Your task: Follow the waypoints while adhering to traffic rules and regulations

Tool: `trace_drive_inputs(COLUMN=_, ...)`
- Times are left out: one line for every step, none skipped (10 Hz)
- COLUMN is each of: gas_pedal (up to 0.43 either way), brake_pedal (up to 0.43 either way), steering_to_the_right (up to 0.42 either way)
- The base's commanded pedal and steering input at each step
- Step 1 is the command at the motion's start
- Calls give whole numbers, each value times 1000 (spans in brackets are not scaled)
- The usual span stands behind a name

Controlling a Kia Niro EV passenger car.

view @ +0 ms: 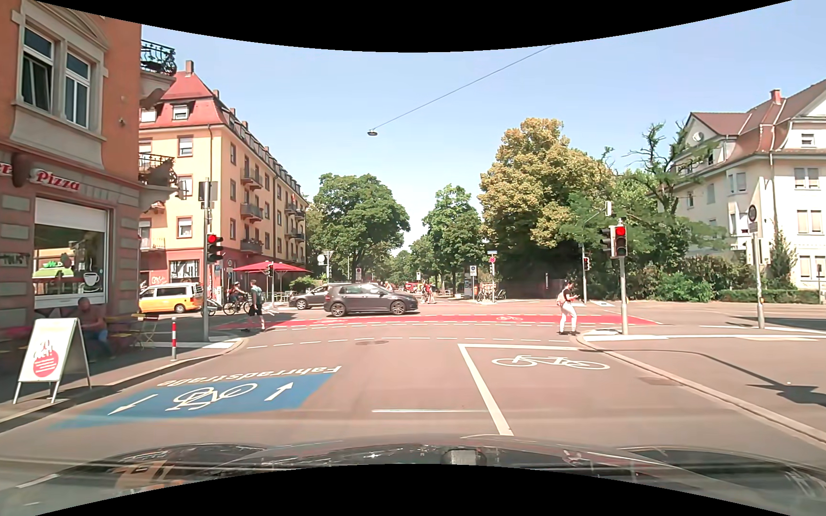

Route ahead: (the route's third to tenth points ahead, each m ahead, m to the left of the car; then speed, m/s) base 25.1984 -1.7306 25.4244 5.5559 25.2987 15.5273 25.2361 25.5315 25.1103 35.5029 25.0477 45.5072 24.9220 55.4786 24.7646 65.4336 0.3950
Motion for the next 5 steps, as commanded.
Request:
trace_drive_inputs(gas_pedal=0, brake_pedal=140, steering_to_the_right=1)
trace_drive_inputs(gas_pedal=0, brake_pedal=140, steering_to_the_right=1)
trace_drive_inputs(gas_pedal=0, brake_pedal=146, steering_to_the_right=1)
trace_drive_inputs(gas_pedal=0, brake_pedal=146, steering_to_the_right=1)
trace_drive_inputs(gas_pedal=0, brake_pedal=146, steering_to_the_right=1)
